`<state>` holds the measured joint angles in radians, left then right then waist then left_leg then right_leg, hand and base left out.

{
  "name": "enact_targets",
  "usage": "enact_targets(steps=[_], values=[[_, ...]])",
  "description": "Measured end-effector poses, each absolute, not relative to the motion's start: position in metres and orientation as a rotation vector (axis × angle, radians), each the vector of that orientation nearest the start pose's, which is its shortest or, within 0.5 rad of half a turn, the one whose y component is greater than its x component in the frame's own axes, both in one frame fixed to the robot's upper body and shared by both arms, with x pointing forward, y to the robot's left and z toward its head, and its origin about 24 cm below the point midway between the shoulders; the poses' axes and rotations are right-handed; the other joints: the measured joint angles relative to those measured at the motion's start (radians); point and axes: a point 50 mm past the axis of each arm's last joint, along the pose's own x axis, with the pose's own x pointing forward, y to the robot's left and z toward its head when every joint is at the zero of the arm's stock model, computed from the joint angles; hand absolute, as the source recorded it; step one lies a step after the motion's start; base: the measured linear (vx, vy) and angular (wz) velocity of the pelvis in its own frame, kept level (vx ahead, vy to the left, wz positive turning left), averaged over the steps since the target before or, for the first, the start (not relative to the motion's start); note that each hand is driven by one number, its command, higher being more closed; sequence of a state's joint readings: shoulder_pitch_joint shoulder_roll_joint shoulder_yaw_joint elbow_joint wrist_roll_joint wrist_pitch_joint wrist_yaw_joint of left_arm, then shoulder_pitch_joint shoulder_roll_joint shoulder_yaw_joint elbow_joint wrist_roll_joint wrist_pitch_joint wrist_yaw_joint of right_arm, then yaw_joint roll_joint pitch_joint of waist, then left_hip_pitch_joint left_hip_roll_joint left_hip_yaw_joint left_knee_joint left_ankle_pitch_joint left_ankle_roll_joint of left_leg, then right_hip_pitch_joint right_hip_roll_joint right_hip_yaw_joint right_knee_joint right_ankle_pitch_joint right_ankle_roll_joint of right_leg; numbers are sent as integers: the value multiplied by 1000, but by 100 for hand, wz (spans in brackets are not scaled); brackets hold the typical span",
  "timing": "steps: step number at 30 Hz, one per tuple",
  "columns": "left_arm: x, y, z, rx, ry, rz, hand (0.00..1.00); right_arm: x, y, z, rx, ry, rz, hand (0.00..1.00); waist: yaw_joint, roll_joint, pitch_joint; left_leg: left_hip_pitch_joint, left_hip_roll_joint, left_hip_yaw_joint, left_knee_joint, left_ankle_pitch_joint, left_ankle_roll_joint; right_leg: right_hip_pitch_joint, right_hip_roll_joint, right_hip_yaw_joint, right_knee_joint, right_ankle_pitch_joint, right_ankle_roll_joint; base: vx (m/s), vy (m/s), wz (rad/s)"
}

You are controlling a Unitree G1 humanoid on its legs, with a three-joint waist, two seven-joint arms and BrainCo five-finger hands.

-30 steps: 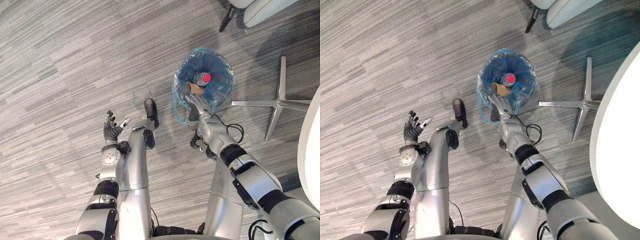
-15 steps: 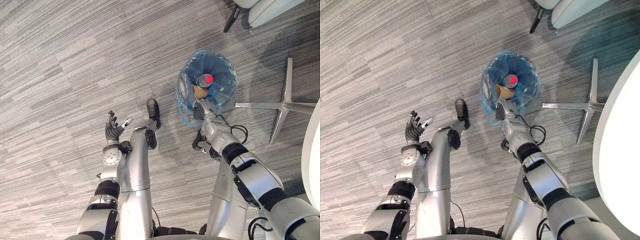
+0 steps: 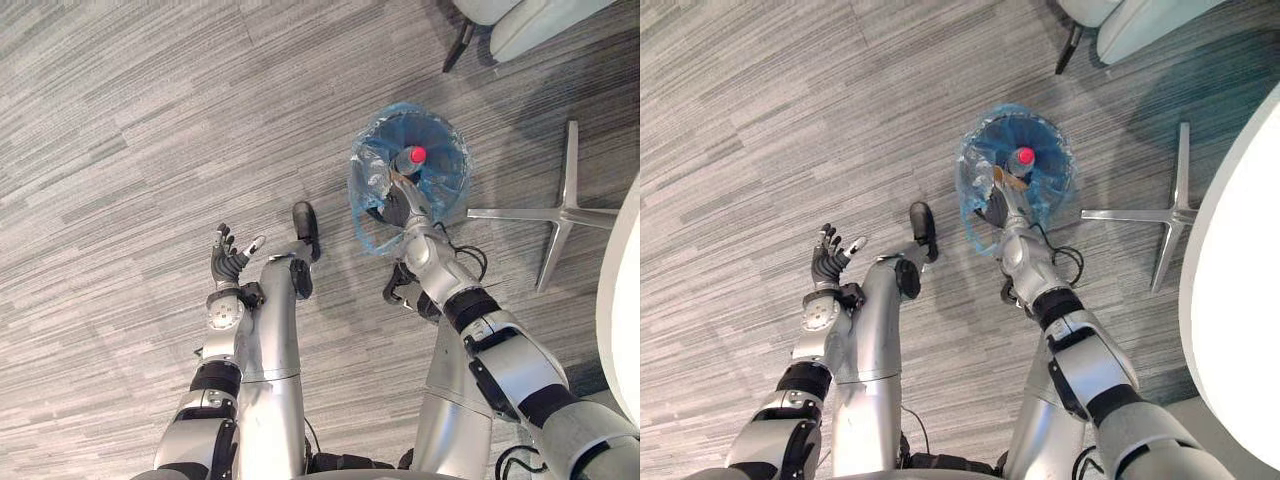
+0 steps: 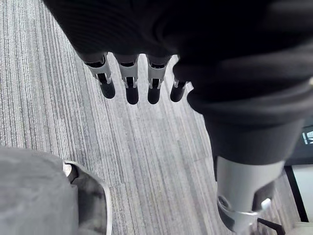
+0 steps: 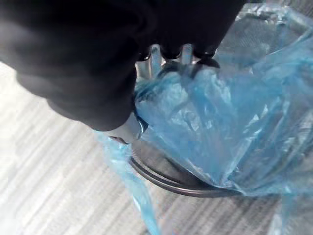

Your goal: Gather rubbish on tea table into small bin, then transfer packed bag to large trash can.

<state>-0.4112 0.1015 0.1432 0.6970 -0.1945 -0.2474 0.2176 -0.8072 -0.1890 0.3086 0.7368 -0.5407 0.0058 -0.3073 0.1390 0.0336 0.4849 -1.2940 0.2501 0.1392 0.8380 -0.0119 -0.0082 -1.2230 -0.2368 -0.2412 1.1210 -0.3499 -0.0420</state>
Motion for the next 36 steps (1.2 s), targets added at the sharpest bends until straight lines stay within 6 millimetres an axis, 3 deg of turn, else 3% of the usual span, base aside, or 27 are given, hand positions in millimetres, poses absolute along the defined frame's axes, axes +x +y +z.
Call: enact_targets(steps=[7,11,15,21,24,29,33,36], values=[[311,188,9,-136,101,306,0,360,-95,121,-667,-304,-15,100,-20,-2,-1,136,30,34,-61,-3,-3,120,47,18,-95,36,13,-49,-12,-21],[302,184,-2,-138,144,300,0,344,-93,104,-527,-268,14,100,-51,-2,-1,264,32,60,-118,0,-6,241,64,25,-177,66,21,-5,-12,-18],[289,177,-13,-80,175,236,0,321,-88,86,-319,-209,78,100,-53,-3,-1,449,31,88,-199,-3,-10,422,78,29,-277,80,41,41,-69,-7],[253,184,-44,-1,288,218,0,291,-79,65,-148,-142,151,100,-68,-53,-29,679,2,130,-338,3,-18,637,81,34,-415,98,66,99,-23,-4],[238,182,-56,51,339,169,0,279,-81,65,-94,-155,168,100,-71,-71,-53,769,-26,136,-421,14,-33,718,78,35,-484,109,74,131,3,2],[214,181,-73,146,419,94,0,270,-89,55,-79,-137,215,100,-74,-76,-155,894,-83,127,-579,51,-52,838,77,23,-625,138,89,210,18,6],[205,184,-76,208,430,50,0,262,-93,49,-77,-121,244,100,-95,-76,-200,976,-108,114,-642,64,-38,939,76,0,-708,148,92,224,2,11],[205,184,-69,235,392,35,0,257,-96,59,-81,-167,275,100,-100,-75,-211,1036,-118,113,-690,66,-38,1003,78,-5,-758,156,99,185,7,3]])
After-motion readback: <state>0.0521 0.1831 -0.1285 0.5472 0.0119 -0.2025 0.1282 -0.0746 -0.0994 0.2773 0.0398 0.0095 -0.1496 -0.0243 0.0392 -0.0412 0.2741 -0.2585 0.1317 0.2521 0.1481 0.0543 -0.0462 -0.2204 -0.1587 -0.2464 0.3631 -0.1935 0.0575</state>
